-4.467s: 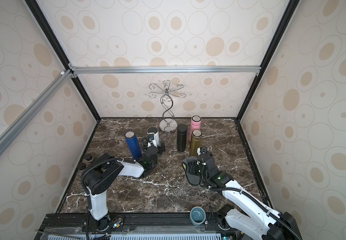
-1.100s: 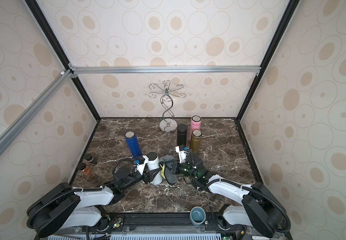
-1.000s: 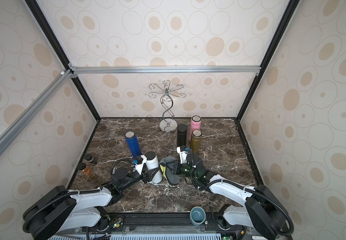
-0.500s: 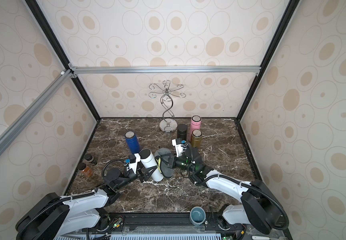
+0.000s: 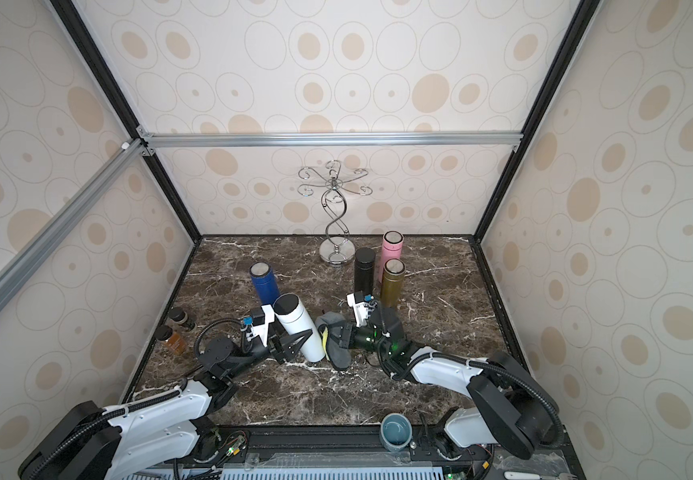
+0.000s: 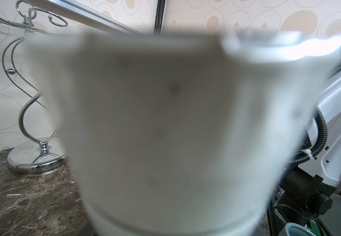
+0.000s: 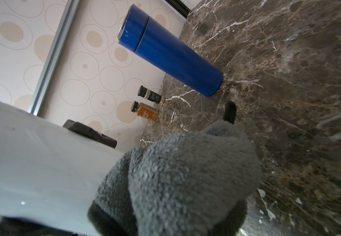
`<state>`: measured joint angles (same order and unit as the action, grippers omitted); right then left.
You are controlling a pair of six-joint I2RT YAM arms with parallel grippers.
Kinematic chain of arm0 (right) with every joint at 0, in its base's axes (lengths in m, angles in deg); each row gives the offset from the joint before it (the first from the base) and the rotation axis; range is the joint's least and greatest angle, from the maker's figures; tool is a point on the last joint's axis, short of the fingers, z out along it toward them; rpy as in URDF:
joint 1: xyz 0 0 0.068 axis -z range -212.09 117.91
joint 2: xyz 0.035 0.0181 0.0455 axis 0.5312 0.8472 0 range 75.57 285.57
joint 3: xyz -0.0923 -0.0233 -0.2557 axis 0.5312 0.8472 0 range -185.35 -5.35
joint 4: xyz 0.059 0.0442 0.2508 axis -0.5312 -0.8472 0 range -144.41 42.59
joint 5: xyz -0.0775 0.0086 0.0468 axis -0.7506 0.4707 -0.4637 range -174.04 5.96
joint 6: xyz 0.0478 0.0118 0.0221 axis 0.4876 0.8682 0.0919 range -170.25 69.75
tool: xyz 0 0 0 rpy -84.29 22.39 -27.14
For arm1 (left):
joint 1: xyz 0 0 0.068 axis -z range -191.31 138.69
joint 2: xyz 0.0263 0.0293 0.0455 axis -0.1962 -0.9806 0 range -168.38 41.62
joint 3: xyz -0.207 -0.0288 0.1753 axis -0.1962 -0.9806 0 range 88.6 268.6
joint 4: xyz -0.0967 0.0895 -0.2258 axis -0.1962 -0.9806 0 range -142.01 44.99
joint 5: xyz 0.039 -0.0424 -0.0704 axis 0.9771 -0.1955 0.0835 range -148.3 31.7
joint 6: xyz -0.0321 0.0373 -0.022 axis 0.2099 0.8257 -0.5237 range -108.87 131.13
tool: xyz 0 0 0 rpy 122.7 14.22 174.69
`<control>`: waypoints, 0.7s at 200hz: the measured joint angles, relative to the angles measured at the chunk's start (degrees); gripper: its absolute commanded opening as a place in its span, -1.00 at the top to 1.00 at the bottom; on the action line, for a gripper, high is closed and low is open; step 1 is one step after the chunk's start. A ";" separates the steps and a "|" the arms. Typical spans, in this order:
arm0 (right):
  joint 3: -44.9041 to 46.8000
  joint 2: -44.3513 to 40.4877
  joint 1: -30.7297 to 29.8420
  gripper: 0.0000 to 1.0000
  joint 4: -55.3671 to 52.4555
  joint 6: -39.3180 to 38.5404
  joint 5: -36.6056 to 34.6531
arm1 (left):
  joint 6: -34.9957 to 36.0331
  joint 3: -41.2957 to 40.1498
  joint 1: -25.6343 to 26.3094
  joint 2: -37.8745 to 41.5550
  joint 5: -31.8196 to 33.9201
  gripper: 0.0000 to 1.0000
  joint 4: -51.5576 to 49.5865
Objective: Wipe the surface of the thermos
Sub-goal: Wipe the dirt from the surface of the thermos.
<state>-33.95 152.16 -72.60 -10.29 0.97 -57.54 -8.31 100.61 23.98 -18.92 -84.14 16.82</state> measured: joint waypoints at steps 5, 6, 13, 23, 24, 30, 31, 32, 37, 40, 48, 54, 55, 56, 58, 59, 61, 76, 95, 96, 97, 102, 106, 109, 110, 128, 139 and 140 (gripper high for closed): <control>0.00 -0.94 0.00 1.00 -0.92 -0.17 -0.20 | 0.00 0.11 0.00 -0.13 0.42 1.00 0.00; 0.00 -1.07 0.00 1.00 -1.03 -0.20 -0.24 | 0.00 0.15 0.00 -0.15 0.48 1.00 0.00; -0.02 -2.34 -0.04 1.00 -2.08 -0.57 -0.57 | -0.02 0.37 0.00 -0.50 1.05 1.00 0.04; -0.24 -4.15 -0.11 1.00 -3.34 -1.07 -0.87 | -0.02 0.76 0.00 -1.29 1.97 1.00 0.26; -0.26 -4.28 -0.11 1.00 -3.45 -1.14 -0.87 | -0.02 0.81 0.00 -1.44 2.05 1.00 0.28; -0.72 -5.46 -0.15 1.00 -4.52 -1.64 -1.18 | -0.02 1.03 0.00 -2.01 2.51 1.00 0.31; -0.79 -5.57 -0.17 1.00 -4.66 -1.75 -1.22 | -0.04 1.07 0.00 -2.21 2.64 1.00 0.33; -0.85 -5.68 -0.15 1.00 -4.79 -1.88 -1.27 | -0.02 1.09 0.00 -2.29 2.71 1.00 0.33; -1.36 -6.40 -0.26 1.00 -5.46 -2.19 -1.51 | -0.04 1.20 0.00 -2.91 3.08 1.00 0.48; -1.77 -6.86 -0.31 1.00 -5.92 -2.69 -1.73 | -0.04 1.25 0.00 -3.30 3.28 1.00 0.61; -2.82 -7.54 -0.39 1.00 -6.56 -3.34 -2.10 | -0.07 1.27 -0.02 -4.26 3.56 1.00 0.83; -3.78 -7.76 -0.42 1.00 -7.06 -3.93 -2.36 | -0.09 1.27 -0.04 -5.11 3.91 1.00 1.05; -4.04 -7.78 -0.42 1.00 -7.19 -4.07 -2.40 | -0.09 1.27 -0.04 -5.18 3.96 1.00 1.09; -4.17 -7.78 -0.42 1.00 -7.21 -4.07 -2.43 | -0.11 1.27 -0.04 -5.27 3.96 1.00 1.14; -4.57 -7.76 -0.42 1.00 -7.37 -4.26 -2.56 | -0.11 1.27 -0.04 -5.55 3.93 1.00 1.20; -4.70 -7.76 -0.42 1.00 -7.43 -4.35 -2.58 | -0.13 1.27 -0.04 -5.77 4.04 1.00 1.29; -5.09 -7.76 -0.42 1.00 -7.61 -4.61 -2.64 | -0.15 1.27 -0.04 -5.97 4.13 1.00 1.40; -7.41 -6.93 -0.42 1.00 -7.82 -5.79 -2.89 | -0.50 1.27 -0.04 -8.09 4.55 1.00 2.91; -9.16 -3.93 -0.42 1.00 -6.97 -6.34 -2.75 | -0.98 1.27 -0.04 -10.71 5.09 1.00 5.22; -9.18 -3.80 -0.42 1.00 -6.91 -6.36 -2.78 | -1.01 1.27 -0.04 -10.80 5.14 1.00 5.31; -9.20 -3.54 -0.42 1.00 -6.78 -6.38 -2.80 | -1.01 1.27 -0.04 -10.88 5.20 1.00 5.38; -9.20 -2.58 -0.42 1.00 -6.38 -6.32 -2.73 | -1.20 1.27 -0.04 -11.61 5.40 1.00 6.01; -9.18 -1.64 -0.42 1.00 -6.21 -6.19 -2.73 | -1.29 1.27 -0.04 -12.11 5.44 1.00 6.47; -9.16 -1.05 -0.42 1.00 -6.03 -6.16 -2.78 | -1.40 1.27 -0.04 -12.57 5.62 1.00 6.88; -9.14 -0.87 -0.42 1.00 -5.99 -6.14 -2.80 | -1.42 1.27 -0.04 -12.63 5.68 1.00 6.95; -8.33 2.64 -0.24 1.00 -4.13 -5.20 -3.15 | -1.88 1.27 -0.22 -15.26 6.40 1.00 8.09; -6.99 4.15 -0.24 1.00 -2.62 -4.46 -3.26 | -2.10 1.27 -0.46 -16.68 6.71 1.00 8.55; -6.91 4.24 -0.24 1.00 -2.51 -4.39 -3.26 | -2.12 1.27 -0.46 -16.76 6.71 1.00 8.57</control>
<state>-40.86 156.40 -72.84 -12.80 -3.42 -60.80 -10.43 101.88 23.52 -35.68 -77.43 25.38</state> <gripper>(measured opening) 0.095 0.658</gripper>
